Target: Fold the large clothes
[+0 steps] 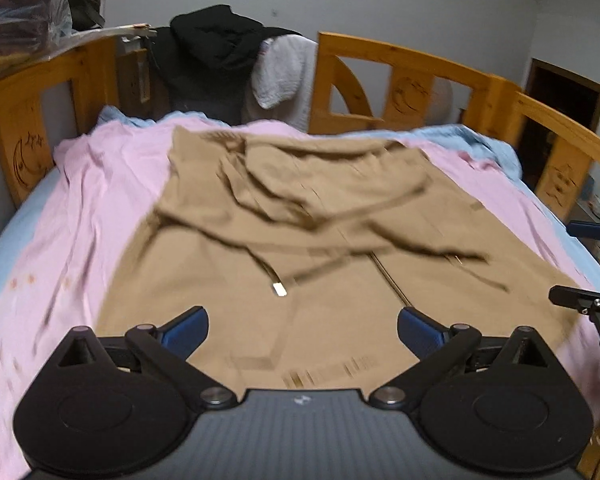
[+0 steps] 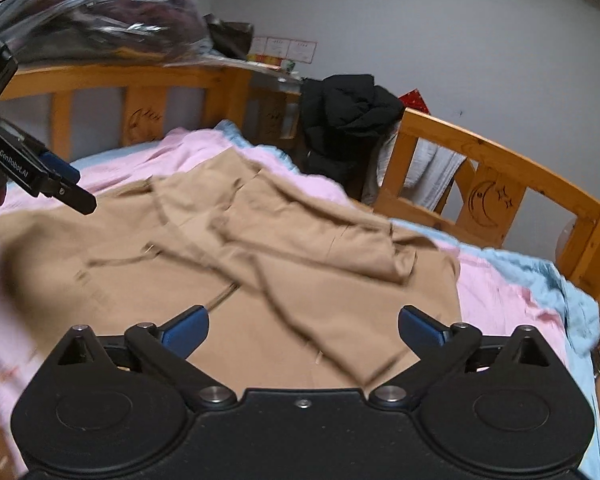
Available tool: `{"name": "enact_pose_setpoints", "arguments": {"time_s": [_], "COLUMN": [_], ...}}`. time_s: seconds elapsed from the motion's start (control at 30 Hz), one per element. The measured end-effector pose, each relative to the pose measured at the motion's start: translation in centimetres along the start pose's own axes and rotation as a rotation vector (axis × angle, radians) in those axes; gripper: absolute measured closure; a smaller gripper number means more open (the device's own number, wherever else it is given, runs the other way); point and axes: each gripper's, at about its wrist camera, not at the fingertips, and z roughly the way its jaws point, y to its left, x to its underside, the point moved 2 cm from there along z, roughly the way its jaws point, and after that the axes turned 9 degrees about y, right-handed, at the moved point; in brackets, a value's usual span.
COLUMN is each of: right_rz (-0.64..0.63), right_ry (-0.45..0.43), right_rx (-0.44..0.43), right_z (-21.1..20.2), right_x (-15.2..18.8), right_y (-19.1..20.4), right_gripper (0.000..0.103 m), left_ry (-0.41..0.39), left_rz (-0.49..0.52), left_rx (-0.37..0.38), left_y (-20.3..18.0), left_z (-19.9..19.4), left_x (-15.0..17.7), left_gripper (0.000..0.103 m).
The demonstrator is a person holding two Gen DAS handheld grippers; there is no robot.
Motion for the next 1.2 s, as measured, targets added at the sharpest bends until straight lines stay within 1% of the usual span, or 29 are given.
{"name": "enact_pose_setpoints", "arguments": {"time_s": [0.1, 0.2, 0.3, 0.37, 0.43, 0.47, 0.53, 0.63, 0.77, 0.8, 0.87, 0.9, 0.93, 0.97, 1.1, 1.13, 1.2], "right_rz": [0.007, 0.005, -0.003, -0.028, -0.061, -0.070, -0.063, -0.073, -0.178, -0.208, -0.262, -0.273, -0.272, -0.266, -0.205, -0.187, -0.146], "right_ry": [0.056, 0.125, 0.189, 0.224, 0.247, 0.247, 0.217, 0.182, 0.116, 0.105, 0.086, 0.079, 0.075, 0.076, 0.067, 0.061, 0.044], "right_rx": [-0.006, -0.006, 0.022, 0.021, 0.054, 0.064, 0.084, 0.147, 0.233, 0.248, 0.270, 0.270, 0.263, 0.255, 0.216, 0.208, 0.199], "right_z": [-1.5, -1.8, -1.2, -0.4, 0.7, 1.2, 1.7, 2.0, 2.0, 1.9, 1.9, 1.9, 1.8, 1.8, 1.5, 1.3, 1.0], "right_x": [2.8, 5.2, 7.1, 7.9, 8.4, 8.6, 8.8, 8.7, 8.8, 8.8, 8.8, 8.8, 8.7, 8.5, 7.7, 7.4, 6.9], "right_y": [1.8, 3.1, 4.0, 4.4, 4.8, 4.8, 4.7, 4.7, 5.2, 5.4, 5.8, 5.9, 5.9, 5.8, 5.3, 5.3, 5.1], "right_gripper": [0.001, 0.001, 0.001, 0.001, 0.001, 0.001, 0.001, 0.001, 0.002, 0.004, 0.016, 0.029, 0.036, 0.046, 0.065, 0.075, 0.088], "left_ry": [0.021, 0.053, 0.073, 0.085, 0.088, 0.089, 0.091, 0.092, 0.085, 0.083, 0.082, 0.080, 0.079, 0.079, 0.069, 0.068, 0.070], "left_rz": [0.040, 0.079, 0.108, 0.123, 0.135, 0.140, 0.154, 0.184, 0.222, 0.232, 0.251, 0.263, 0.274, 0.283, 0.305, 0.312, 0.328], "left_rx": [0.015, 0.028, 0.052, 0.062, 0.066, 0.067, 0.074, 0.075, 0.084, 0.085, 0.083, 0.082, 0.081, 0.081, 0.082, 0.079, 0.073], "left_y": [-1.8, -3.3, -4.6, -5.3, -5.8, -6.0, -6.3, -6.7, -7.2, -7.3, -7.8, -8.0, -8.2, -8.4, -9.2, -9.4, -9.9], "left_z": [-0.3, 0.2, 0.8, 1.3, 1.5, 1.5, 1.5, 1.4, 1.3, 1.3, 1.3, 1.4, 1.4, 1.5, 1.8, 2.0, 2.4], "left_x": [2.6, 4.6, 5.9, 6.3, 6.6, 6.6, 6.8, 7.0, 7.1, 7.2, 7.2, 7.3, 7.3, 7.3, 7.0, 6.8, 6.6], "left_gripper": [0.001, 0.001, 0.001, 0.001, 0.001, 0.001, 0.001, 0.001, 0.001, 0.001, 0.001, 0.001, 0.001, 0.001, 0.001, 0.001, 0.001]}}
